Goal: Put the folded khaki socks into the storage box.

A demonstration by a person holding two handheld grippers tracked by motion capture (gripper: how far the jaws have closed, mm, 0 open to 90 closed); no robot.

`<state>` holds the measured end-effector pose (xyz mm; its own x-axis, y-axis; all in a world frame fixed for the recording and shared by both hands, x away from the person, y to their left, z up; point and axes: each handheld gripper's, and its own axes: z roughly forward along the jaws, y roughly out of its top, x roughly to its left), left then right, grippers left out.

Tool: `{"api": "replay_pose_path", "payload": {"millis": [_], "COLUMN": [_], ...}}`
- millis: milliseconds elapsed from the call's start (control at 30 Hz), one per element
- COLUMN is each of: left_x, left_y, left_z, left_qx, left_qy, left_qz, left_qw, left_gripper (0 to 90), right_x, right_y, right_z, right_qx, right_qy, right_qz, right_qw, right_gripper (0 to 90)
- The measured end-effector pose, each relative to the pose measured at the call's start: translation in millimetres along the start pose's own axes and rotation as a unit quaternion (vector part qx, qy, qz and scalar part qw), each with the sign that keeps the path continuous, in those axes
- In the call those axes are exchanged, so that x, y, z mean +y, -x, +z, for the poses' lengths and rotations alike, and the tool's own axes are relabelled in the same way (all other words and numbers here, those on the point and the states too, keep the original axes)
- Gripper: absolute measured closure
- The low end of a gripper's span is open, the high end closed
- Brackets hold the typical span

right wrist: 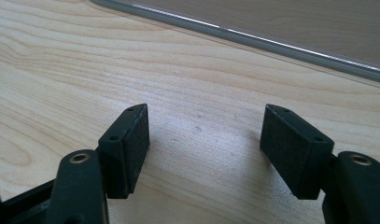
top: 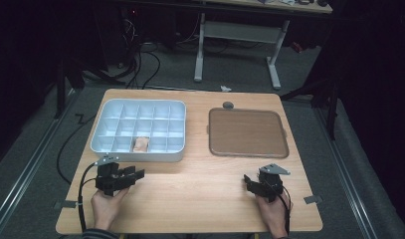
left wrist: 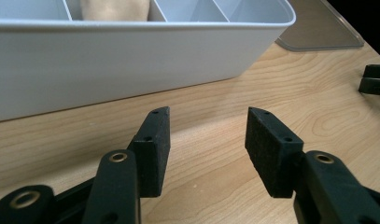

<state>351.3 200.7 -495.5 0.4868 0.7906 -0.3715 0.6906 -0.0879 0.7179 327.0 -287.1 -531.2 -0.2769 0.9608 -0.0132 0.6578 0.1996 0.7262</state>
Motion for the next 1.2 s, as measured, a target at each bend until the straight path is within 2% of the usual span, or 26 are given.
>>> {"api": "replay_pose_path", "payload": {"millis": [367,700,1033,1200], "left_x": [-6.4,-11.9,-17.9,-20.6], "left_y": [1.1,1.1,-0.1,2.3], "left_z": [13.9,26.0,31.9,34.9], "left_qx": [0.003,0.025,0.043,0.062], "left_qy": [-0.016,-0.029,-0.022,-0.024], "left_qz": [0.008,0.020,0.026,0.044], "left_qw": [0.9998,0.9991,0.9985,0.9969], "left_gripper": [49.5,49.0,48.7,48.2], "right_x": [0.0,0.0,0.0,0.0], "right_y": [0.1,0.2,0.1,0.0], "right_z": [0.0,0.0,0.0,0.0], "right_qx": [0.000,0.000,0.000,0.000], "right_qy": [0.000,0.000,0.000,0.000], "right_qz": [0.000,0.000,0.000,0.001], "right_qw": [1.0000,1.0000,1.0000,1.0000], "right_gripper": [33.0,33.0,33.0,33.0]}}
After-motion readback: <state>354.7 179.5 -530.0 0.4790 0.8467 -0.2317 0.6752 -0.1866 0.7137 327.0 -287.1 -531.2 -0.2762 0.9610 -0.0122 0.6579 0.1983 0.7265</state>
